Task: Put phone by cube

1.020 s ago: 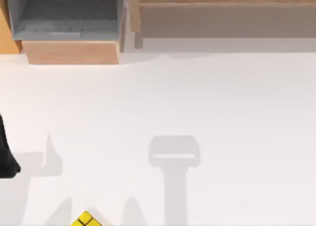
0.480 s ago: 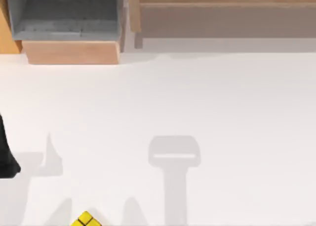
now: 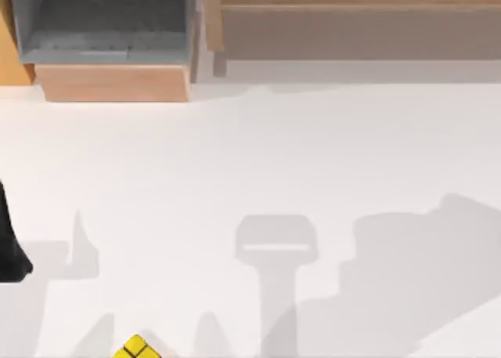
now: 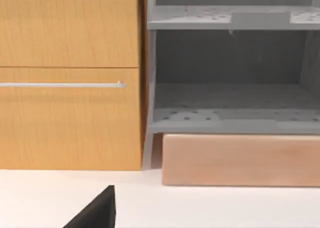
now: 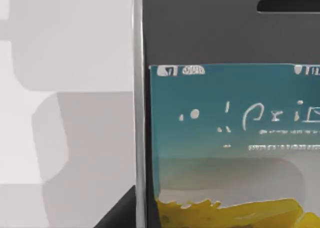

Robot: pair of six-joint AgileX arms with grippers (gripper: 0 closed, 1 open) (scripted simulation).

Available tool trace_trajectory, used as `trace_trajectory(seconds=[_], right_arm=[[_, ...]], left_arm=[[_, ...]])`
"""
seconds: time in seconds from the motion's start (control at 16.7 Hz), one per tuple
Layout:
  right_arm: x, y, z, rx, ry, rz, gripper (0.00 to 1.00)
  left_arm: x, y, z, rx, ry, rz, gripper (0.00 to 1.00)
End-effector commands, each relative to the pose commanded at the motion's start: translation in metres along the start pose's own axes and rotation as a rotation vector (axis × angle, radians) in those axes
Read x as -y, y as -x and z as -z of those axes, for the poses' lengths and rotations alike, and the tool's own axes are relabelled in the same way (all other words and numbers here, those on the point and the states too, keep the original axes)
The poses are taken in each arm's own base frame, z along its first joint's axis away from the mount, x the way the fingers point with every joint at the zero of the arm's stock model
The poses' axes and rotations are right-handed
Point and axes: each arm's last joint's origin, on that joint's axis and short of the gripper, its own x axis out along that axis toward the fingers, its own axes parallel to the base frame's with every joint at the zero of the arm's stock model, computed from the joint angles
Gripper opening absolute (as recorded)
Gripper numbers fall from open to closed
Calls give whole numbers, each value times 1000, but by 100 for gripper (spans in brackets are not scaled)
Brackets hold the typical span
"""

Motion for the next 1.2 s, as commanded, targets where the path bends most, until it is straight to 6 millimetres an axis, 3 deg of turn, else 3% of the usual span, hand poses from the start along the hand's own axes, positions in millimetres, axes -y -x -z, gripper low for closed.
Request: trace_trajectory(seconds=[0.3,0.48,0.66,0.9,1.2], right_arm=[[-98,30,26,10,87,-88,0],[-154,44,63,-25,153,-134,0],[-199,55,114,-77,228,-163,0],[-239,64,191,-155,337,-164,0],[-256,65,279,-226,461,-108,0]], left_arm=[[0,0,0,0,0,0,100],[0,0,0,0,0,0,100],[0,0,0,0,0,0,100],[0,0,0,0,0,0,100],[0,0,0,0,0,0,100]])
